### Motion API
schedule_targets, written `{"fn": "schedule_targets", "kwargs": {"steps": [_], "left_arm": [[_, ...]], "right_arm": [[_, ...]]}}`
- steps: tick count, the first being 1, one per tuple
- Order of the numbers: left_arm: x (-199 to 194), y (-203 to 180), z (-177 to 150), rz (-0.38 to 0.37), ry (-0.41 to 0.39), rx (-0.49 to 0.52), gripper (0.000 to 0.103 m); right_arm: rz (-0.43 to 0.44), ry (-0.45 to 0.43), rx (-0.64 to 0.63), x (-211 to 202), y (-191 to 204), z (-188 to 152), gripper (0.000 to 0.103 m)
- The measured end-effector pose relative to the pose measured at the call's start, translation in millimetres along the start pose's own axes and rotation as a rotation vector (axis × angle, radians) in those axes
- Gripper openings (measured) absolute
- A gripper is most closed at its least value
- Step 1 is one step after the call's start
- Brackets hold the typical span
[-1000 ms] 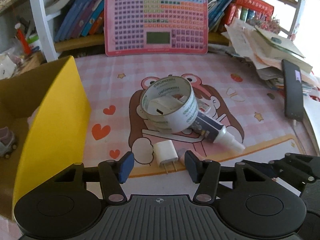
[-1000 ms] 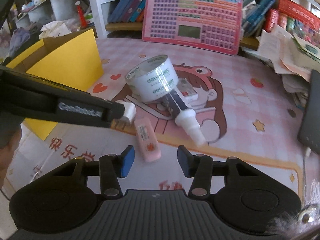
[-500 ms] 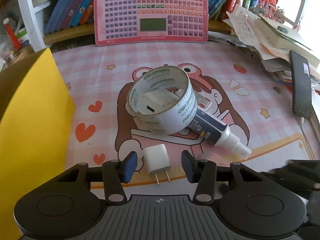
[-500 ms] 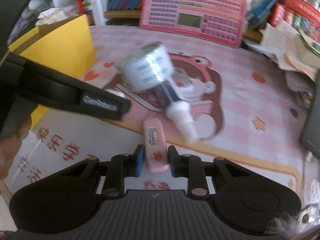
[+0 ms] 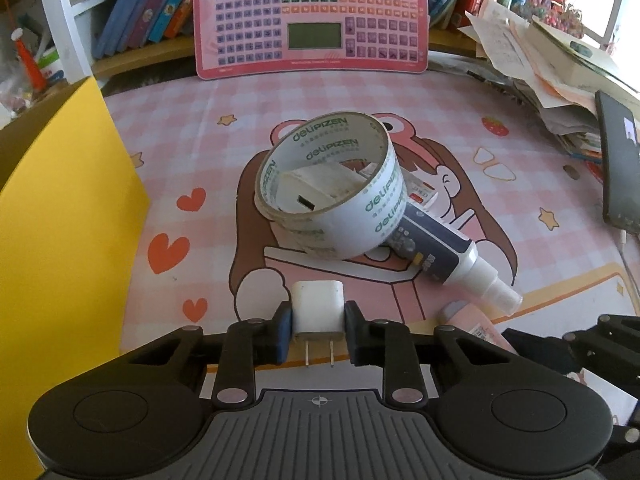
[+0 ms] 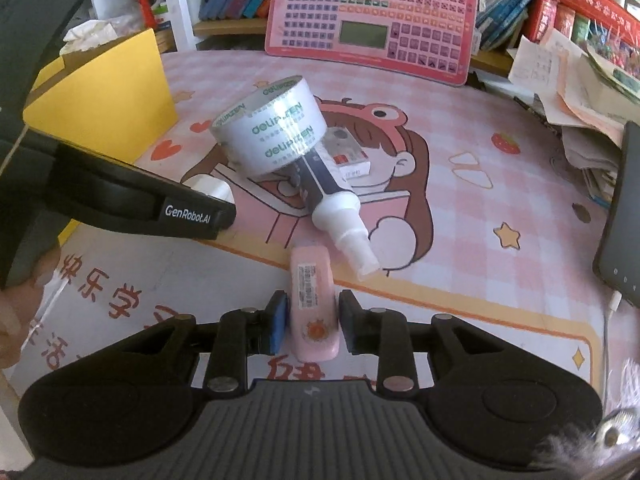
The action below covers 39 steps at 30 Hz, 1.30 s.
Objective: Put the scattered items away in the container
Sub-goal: 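Grasp the pink tube with the right tool while the left tool grasps the white charger plug, then lift and carry the pink tube and charger plug toward the yellow box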
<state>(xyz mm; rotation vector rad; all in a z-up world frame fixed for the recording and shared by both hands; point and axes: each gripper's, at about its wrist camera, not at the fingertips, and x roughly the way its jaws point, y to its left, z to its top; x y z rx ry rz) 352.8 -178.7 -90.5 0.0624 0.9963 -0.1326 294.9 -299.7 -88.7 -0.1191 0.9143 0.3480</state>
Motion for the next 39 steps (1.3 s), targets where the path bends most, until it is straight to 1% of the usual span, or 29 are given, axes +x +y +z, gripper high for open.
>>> {"fn": "schedule_targets", "kwargs": {"steps": [1,4,9,14,18,25,28,32,35,39], "left_arm": [[-2.3,1.1,-0.7,-0.008,0.001,-0.005,0.025],[-14.6,2.5,-2.9,-0.034,-0.011,-0.015,0.025],[-40.8,4.2,-10.7,-0.069,-0.032,-0.023,0.025],[-64.1,7.6,-24.6,-0.105,-0.033,-0.039,0.025],[-79.0,10.2,-38.3,-0.115,-0.045,-0.03,0.025],[-103.1,24.7,-59.9,-0.168,-0.073,-0.057,0.025],[-112.5,30.4,-68.5,-0.202,-0.09,-0.053,0.025],[-121.4,39.9,-80.2,-0.25,-0.108,-0.035,0.025],[-127.7,50.5,-87.5,-0.273,-0.119,-0.031,0.025],[-139.0,64.4,-98.2,-0.297,-0.129,-0.01,0.025]], "right_arm": [[0.0,0.001,-0.007,0.3,0.5,0.8,0.023],[0.016,0.01,0.004,-4.9,-1.6,1.8,0.023],[0.055,-0.003,0.043,-24.4,-2.3,-0.7,0.023],[0.055,-0.014,0.075,-37.4,2.1,-9.6,0.023],[0.053,-0.003,0.109,-43.4,1.9,-14.0,0.023],[0.036,-0.012,0.093,-59.2,18.6,-21.6,0.023],[0.014,-0.016,0.091,-66.4,27.7,-26.9,0.023],[-0.041,-0.027,0.117,-76.9,37.7,-33.7,0.023],[-0.08,-0.025,0.143,-83.5,47.8,-40.9,0.023],[-0.11,-0.033,0.15,-92.4,70.8,-48.9,0.023]]}}
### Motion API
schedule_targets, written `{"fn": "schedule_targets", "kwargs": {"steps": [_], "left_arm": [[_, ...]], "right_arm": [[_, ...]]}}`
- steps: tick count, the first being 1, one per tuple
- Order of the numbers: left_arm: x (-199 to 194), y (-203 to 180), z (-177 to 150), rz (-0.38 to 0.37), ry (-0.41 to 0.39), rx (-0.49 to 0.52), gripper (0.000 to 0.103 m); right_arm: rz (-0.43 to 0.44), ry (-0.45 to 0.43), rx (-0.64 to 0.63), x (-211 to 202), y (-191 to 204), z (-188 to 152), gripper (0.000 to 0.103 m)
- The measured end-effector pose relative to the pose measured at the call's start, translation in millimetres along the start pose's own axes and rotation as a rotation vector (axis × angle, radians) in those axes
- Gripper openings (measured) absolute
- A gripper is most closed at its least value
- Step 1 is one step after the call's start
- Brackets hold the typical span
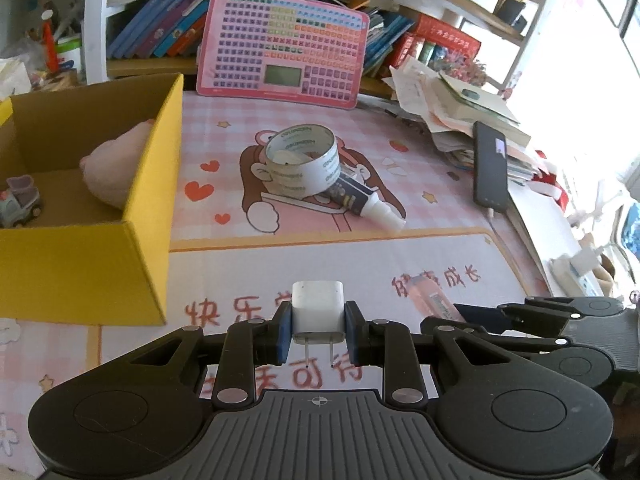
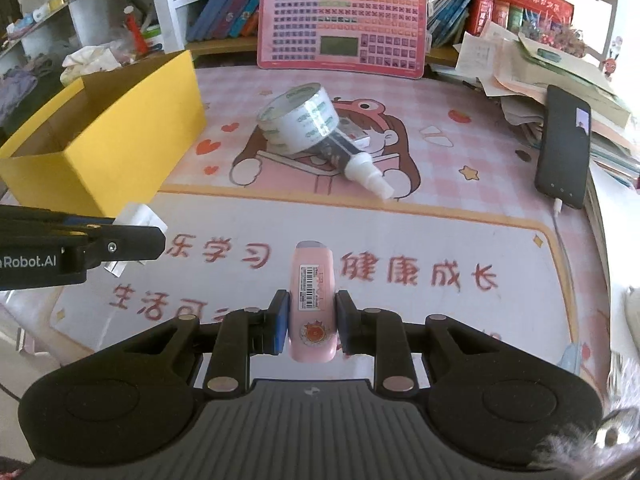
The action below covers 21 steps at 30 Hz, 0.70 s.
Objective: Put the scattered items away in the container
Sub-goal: 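Lift and carry the pink tube and charger plug toward the yellow box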
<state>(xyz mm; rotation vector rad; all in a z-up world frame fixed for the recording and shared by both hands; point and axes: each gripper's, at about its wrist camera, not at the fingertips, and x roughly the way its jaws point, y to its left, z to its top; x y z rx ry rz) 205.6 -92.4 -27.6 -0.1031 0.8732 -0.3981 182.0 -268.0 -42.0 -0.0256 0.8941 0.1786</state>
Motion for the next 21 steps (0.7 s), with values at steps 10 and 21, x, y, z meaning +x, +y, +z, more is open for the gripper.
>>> {"fn": "schedule_targets", "kwargs": {"steps": [10,21], "left_arm": [[-50.6,37.6,-30.9,-0.039,-0.022,0.009,0.025],[-103.9,78.1,-56.5,-0.032,-0.057,0.013,0.025]], "right_arm": [[-0.032,-0.024,0.012,-30.0,60.8,-27.3,0.023],[-0.023,-0.086,0.025,-57.1,123.9,-48.4,0.023]]}}
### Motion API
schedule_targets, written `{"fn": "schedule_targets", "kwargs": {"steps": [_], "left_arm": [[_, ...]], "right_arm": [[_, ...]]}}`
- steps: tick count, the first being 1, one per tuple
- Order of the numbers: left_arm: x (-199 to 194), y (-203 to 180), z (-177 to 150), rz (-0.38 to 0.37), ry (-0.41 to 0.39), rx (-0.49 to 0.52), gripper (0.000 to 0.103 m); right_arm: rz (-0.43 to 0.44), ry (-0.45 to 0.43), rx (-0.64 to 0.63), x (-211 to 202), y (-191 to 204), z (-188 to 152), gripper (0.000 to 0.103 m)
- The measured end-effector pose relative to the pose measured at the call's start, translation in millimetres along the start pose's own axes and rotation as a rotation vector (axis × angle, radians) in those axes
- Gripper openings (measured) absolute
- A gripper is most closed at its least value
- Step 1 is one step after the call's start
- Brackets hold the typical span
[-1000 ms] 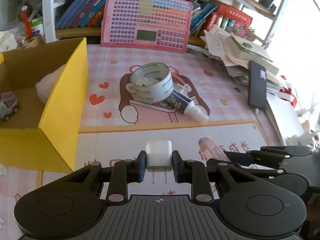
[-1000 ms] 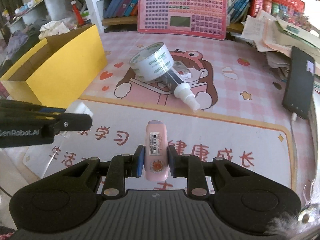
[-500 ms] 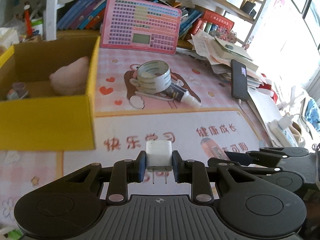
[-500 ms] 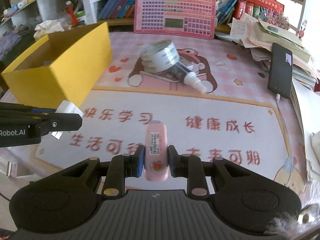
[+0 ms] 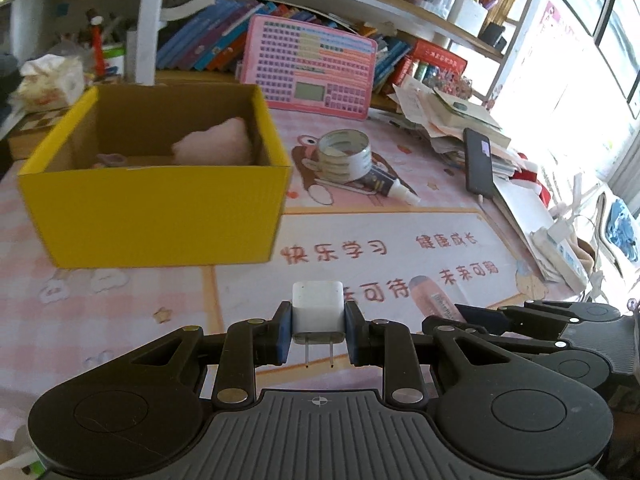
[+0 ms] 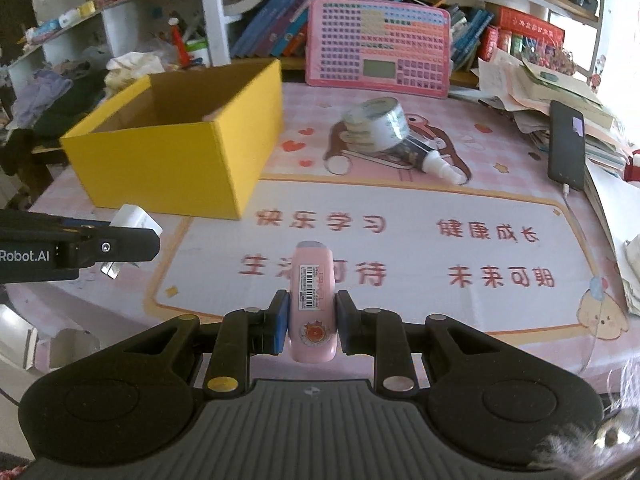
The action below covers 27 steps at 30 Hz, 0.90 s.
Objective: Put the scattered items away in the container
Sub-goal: 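Lift and carry the pink tube and charger plug toward the yellow box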
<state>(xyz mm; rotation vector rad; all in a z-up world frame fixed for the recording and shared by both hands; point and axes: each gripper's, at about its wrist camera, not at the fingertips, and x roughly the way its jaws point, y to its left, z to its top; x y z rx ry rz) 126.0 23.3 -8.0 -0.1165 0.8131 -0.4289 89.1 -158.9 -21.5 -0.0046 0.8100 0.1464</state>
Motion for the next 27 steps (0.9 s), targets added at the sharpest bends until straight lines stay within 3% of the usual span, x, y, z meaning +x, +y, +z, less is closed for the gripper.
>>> {"fn": "schedule_targets", "kwargs": {"steps": [7,16,27], "left_arm": [[-30.2,23.9,-12.3,0.023,-0.035,-0.019,0.025],[-56.8,37.3,-24.5,0.107,-0.097,0.053,0.025],[-74.6,69.6,-31.3,0.133,-0.12,0.009,0.025]], "right_arm": [[0.031,-0.027,-0.065,-13.5,39.9,-2.2,0.023],[0.06,-0.048,-0.147,-19.6,79.2,4.2,0.023],[0.089,-0.059,-0.194,-12.8,115.2,11.1,0.023]]}}
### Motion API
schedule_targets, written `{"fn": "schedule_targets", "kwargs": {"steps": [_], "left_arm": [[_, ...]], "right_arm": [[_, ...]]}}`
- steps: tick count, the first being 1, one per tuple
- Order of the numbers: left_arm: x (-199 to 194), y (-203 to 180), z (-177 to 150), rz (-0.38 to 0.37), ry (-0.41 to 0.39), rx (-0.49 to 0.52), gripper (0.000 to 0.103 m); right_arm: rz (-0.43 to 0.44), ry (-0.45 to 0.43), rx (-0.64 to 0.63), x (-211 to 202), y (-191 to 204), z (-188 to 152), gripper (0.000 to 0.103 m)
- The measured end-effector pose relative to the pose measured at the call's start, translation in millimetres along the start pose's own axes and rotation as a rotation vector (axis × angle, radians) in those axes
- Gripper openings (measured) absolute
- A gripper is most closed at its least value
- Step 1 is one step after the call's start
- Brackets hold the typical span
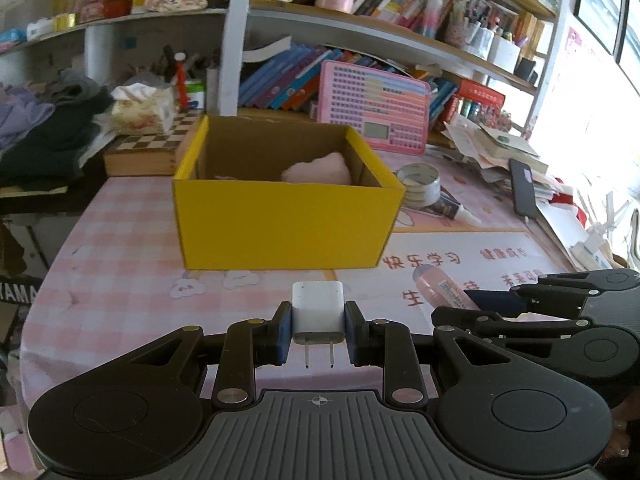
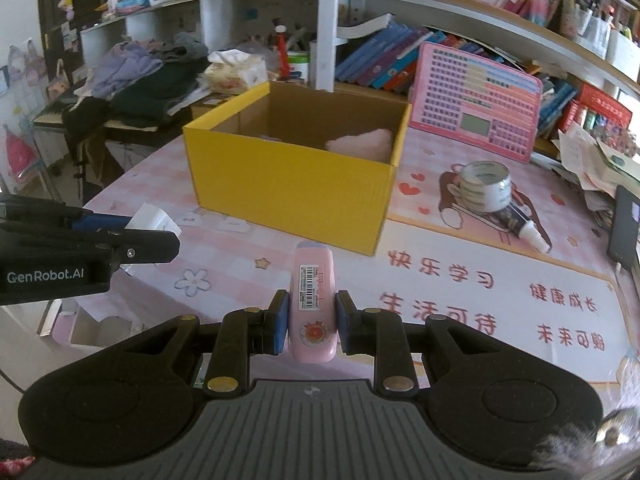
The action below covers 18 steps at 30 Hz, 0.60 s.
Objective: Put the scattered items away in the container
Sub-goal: 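Lift and carry the pink tube and charger plug toward the yellow box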
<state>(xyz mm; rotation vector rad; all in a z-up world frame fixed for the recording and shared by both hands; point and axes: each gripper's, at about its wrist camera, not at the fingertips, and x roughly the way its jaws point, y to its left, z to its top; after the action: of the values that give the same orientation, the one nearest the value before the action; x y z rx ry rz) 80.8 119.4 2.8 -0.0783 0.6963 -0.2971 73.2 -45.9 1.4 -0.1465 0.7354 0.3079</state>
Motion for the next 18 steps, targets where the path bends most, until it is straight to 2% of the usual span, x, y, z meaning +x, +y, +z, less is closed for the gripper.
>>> {"fn": "schedule_targets", "kwargs": {"steps": [11,18], "left_arm": [[-9.6,19.9,10.1,0.034,-0.049,-0.022,0.025],[-4.8,22.4,30.8,0.046,-0.095,-0.01,0.025]], "right_arm": [[0.048,-0.041,-0.058,9.9,19.0,20.7,0.023],[0.066,-0.08,-0.062,18.9,10.9,48.6,0.023]]}}
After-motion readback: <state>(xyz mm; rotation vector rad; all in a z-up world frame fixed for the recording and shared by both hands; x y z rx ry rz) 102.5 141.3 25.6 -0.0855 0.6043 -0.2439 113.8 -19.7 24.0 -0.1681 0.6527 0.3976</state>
